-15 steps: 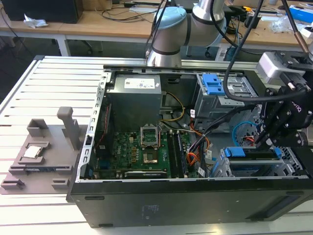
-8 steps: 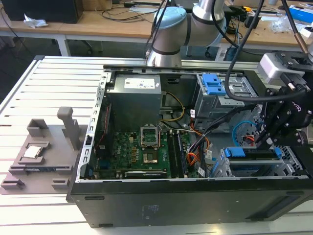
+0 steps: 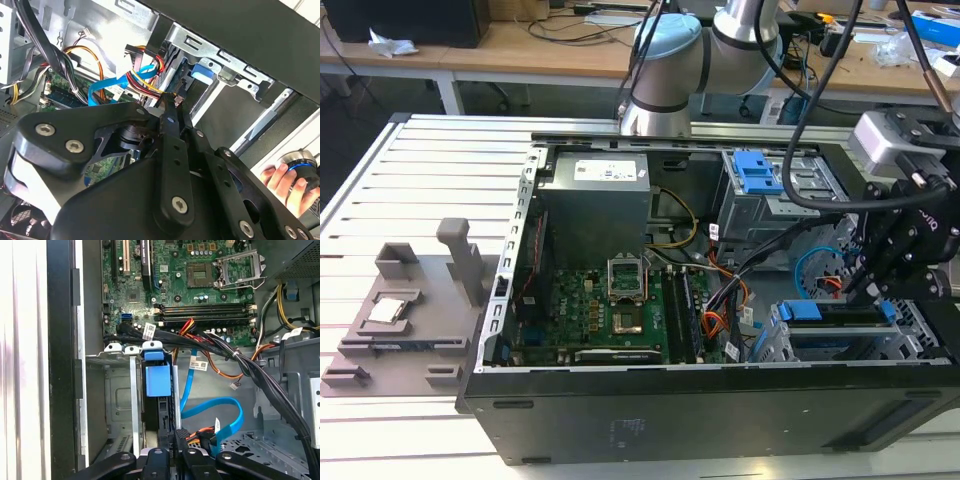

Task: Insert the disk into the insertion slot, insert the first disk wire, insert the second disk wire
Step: 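Insert the first disk wire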

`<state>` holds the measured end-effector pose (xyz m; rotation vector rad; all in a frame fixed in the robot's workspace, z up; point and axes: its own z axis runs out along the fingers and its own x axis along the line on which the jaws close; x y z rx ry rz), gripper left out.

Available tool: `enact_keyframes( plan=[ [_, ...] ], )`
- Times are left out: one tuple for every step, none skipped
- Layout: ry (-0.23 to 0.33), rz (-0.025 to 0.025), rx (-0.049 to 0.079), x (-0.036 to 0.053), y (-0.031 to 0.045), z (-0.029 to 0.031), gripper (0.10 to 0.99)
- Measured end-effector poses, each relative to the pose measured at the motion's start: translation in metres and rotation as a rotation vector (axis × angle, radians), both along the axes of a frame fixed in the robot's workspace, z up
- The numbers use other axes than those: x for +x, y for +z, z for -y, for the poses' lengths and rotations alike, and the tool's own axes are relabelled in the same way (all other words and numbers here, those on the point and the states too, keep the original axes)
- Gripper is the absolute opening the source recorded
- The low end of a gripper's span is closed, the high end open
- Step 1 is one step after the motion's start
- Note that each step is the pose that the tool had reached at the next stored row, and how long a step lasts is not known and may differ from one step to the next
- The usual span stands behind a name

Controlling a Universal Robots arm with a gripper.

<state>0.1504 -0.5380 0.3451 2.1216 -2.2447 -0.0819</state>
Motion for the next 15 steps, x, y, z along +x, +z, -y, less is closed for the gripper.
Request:
enact_keyframes(
  plan=[
    [0.0,0.0,0.0,0.0003,-0.0003,0.0,0.165],
    [0.0,0.0,0.0,0.0005,-0.0006,0.0,0.165],
    [0.0,0.0,0.0,0.0007,-0.0008,0.0,0.165],
    [0.0,0.0,0.0,0.0009,-0.001,0.0,0.165],
    [0.0,0.0,0.0,0.0015,-0.0016,0.0,0.165],
    [0.0,0.0001,0.0,0.0017,-0.0021,0.0,0.165],
    [0.0,0.0,0.0,0.0018,-0.0024,0.0,0.165],
    [0.0,0.0,0.0,0.002,-0.0028,0.0001,0.165],
    [0.0,0.0,0.0,0.0021,-0.003,0.0001,0.165],
    [0.0,0.0,0.0,0.0023,-0.0035,0.0001,0.165],
    [0.0,0.0,0.0,0.0028,-0.0039,0.0001,0.165],
    [0.0,0.0,0.0,0.0033,-0.0043,0.0002,0.165],
    [0.0,0.0,0.0,0.0036,-0.0045,0.0002,0.165],
    [0.0,0.0,0.0,0.004,-0.0051,0.0003,0.165],
    [0.0,0.0,0.0,0.0042,-0.0055,0.0003,0.165]
  ],
)
